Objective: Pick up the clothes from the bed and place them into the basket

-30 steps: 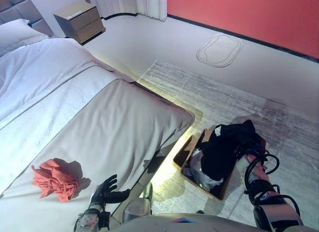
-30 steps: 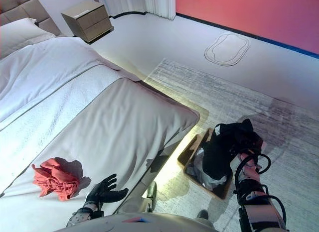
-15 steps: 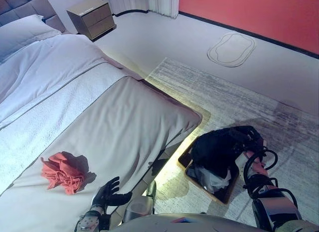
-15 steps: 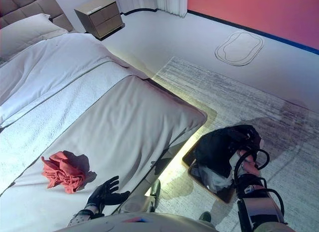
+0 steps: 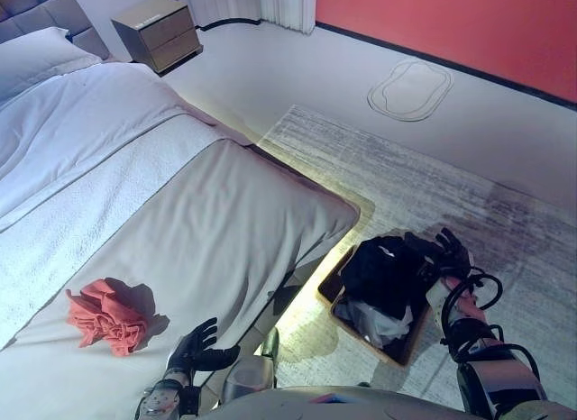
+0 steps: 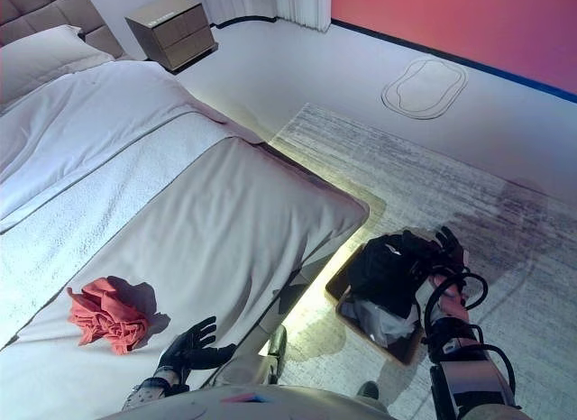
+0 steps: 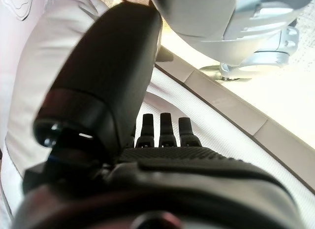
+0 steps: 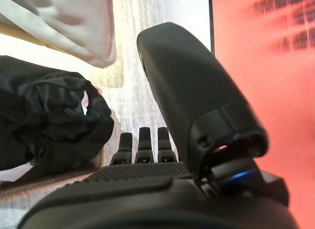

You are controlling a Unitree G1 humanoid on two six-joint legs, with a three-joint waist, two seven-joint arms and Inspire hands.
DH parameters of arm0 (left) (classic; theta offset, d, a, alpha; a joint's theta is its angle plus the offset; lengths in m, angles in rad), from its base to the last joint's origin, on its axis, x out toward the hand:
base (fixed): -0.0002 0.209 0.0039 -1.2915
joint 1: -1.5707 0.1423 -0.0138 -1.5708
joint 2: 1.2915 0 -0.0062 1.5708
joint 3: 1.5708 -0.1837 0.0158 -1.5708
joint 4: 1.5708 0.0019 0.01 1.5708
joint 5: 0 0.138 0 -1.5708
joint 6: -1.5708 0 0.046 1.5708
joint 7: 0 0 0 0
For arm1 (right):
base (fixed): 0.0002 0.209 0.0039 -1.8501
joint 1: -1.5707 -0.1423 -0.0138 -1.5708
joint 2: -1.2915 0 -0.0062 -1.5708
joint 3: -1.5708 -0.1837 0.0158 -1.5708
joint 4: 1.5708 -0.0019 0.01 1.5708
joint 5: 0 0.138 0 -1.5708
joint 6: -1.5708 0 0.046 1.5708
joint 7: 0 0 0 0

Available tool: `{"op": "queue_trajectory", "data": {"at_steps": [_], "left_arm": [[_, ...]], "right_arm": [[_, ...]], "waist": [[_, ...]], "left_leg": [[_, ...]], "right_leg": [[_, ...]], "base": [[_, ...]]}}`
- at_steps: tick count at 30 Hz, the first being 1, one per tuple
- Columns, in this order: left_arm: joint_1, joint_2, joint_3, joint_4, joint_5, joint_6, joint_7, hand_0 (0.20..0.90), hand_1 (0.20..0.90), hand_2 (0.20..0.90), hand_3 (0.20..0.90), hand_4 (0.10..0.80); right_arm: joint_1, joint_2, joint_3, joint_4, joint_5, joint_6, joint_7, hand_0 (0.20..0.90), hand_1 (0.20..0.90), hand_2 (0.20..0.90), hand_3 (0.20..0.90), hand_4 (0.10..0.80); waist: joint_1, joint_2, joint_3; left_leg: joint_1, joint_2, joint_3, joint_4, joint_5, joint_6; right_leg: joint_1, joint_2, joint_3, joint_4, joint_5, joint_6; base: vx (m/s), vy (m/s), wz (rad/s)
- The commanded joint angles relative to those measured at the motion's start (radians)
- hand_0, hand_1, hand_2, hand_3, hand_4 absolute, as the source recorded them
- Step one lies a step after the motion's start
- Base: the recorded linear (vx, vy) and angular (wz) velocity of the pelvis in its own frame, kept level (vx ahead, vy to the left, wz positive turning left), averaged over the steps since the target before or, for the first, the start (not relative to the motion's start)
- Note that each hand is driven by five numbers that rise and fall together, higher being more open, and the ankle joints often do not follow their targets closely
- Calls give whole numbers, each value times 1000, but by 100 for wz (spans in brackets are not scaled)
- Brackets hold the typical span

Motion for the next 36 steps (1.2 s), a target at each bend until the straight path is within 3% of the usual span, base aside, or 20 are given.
{"op": "queue_trajectory", "data": {"at_steps": [1,6,7,8,10,11,13,16,18,19,20,21,22,23,24,27,28,29,31,36], "left_arm": [[-51,20,-14,4,-43,-60,14,900,900,900,900,800],[-34,25,19,11,-29,-62,9,900,900,900,900,800],[-32,28,31,21,-11,-62,-1,900,900,900,900,800],[-38,33,37,25,18,-55,-18,900,900,900,900,800],[-59,38,34,23,50,-18,-32,900,900,900,900,800],[-64,36,25,26,50,-6,-23,900,900,900,900,800],[-64,35,22,32,55,1,-12,900,900,900,900,800],[-57,37,24,29,63,-3,-2,900,900,900,900,800],[-63,56,20,11,79,-4,8,900,900,900,900,800],[-77,73,11,-2,100,0,6,900,900,900,900,800],[-87,85,0,-15,107,7,8,900,900,900,900,800],[-95,100,-15,-31,105,17,13,900,900,900,900,800],[-104,111,-38,-44,93,27,23,900,900,900,900,800],[-118,122,-58,-47,89,27,23,900,900,900,900,800],[-138,132,-73,-50,74,31,25,900,900,900,900,800],[-194,148,-99,-65,65,33,30,900,900,900,900,800],[-222,153,-122,-65,49,20,50,900,900,900,900,800],[-228,163,-142,-71,46,26,51,900,900,900,900,800],[-207,136,-107,-68,65,11,89,900,900,900,900,800],[-226,144,-108,-40,156,13,103,900,900,900,900,800]], "right_arm": [[-80,-91,75,-82,-114,-68,42,900,900,900,900,800],[-140,-103,158,-111,-220,-30,59,900,900,900,900,800],[-146,-110,165,-117,-232,-24,72,900,900,900,900,800],[-140,-119,163,-130,-241,-10,69,900,900,900,900,800],[-125,-142,150,-147,-252,-8,120,900,900,900,900,800],[-124,-147,150,-141,-268,-22,164,900,900,900,900,800],[-129,-146,155,-132,-283,-30,218,900,900,900,900,800],[-137,-126,203,-130,-379,-30,318,900,900,900,900,800],[-137,-117,246,-133,-453,-53,356,900,900,900,900,800],[-136,-113,271,-136,-478,-68,361,900,900,900,900,800],[-140,-110,289,-138,-492,-79,366,900,900,900,900,800],[-150,-105,313,-131,-495,-88,363,900,900,900,900,800],[-163,-98,332,-128,-507,-90,358,900,900,900,900,800],[-176,-88,361,-131,-518,-83,329,900,900,900,900,800],[-191,-79,392,-137,-531,-84,307,900,900,900,900,800],[-248,-56,453,-137,-558,-88,252,900,900,900,900,800],[-287,-43,470,-124,-572,-99,223,900,900,900,900,800],[-318,-36,468,-100,-560,-86,211,900,900,900,900,800],[-355,-49,468,-96,-620,-135,193,900,900,900,900,800],[-489,-98,495,-66,-700,-204,117,900,900,900,900,800]], "waist": [[63,2,-34],[121,-6,-28],[123,-14,-30],[110,-16,-28],[73,-23,-26],[67,-25,-25],[69,-27,-25],[80,-45,-32],[83,-67,-37],[75,-55,-35],[68,-52,-32],[57,-47,-27],[43,-40,-22],[23,-47,-14],[8,-58,-3],[-28,-100,32],[-51,-115,57],[-50,-122,65],[-10,-133,83],[62,-146,143]], "left_leg": [[18,5,-11,9,-81,-33],[-33,21,-36,19,-46,-58],[-35,43,17,21,-58,-74],[-44,78,138,49,-52,-80],[-55,139,317,101,-53,-74],[-62,139,333,113,-57,-67],[-64,130,332,114,-62,-58],[-44,71,323,116,-107,-3],[-26,0,317,117,-148,56],[-7,-17,292,115,-170,83],[3,-29,279,110,-183,99],[15,-28,261,99,-184,103],[11,-13,242,87,-162,102],[17,-11,191,71,-151,89],[19,-8,153,67,-149,76],[10,-4,81,69,-162,51],[0,-9,34,66,-180,59],[-19,-6,12,89,-185,60],[-72,-3,-17,104,-148,43],[-194,21,-27,133,-96,2]], "right_leg": [[-17,17,-55,108,-62,-55],[2,38,-100,111,-85,-73],[17,40,-117,115,-111,-70],[21,30,-169,121,-105,-67],[20,-1,-253,155,-99,-63],[18,-15,-260,182,-103,-58],[21,-31,-257,208,-108,-48],[30,-97,-234,313,-72,-11],[8,-188,-200,481,54,57],[-43,-247,-146,660,127,87],[-98,-274,-92,747,143,103],[-147,-259,-32,779,136,100],[-185,-204,-2,728,123,61],[-224,-130,50,627,89,41],[-238,-82,80,541,53,26],[-290,-10,162,265,62,24],[-371,8,239,253,113,33],[-349,40,254,264,52,19],[-272,65,230,222,3,-12],[-265,93,179,183,-16,-41]], "base": [[0,-37,17],[22,-23,33],[57,31,40],[57,71,66],[-11,252,167],[46,288,202],[118,195,114],[194,234,53],[243,320,47],[237,285,68],[214,175,95],[128,-10,97],[119,-181,101],[121,-289,101],[123,-304,105],[92,-433,119],[80,-309,94],[149,-246,131],[46,-177,168],[-76,-142,45]]}}
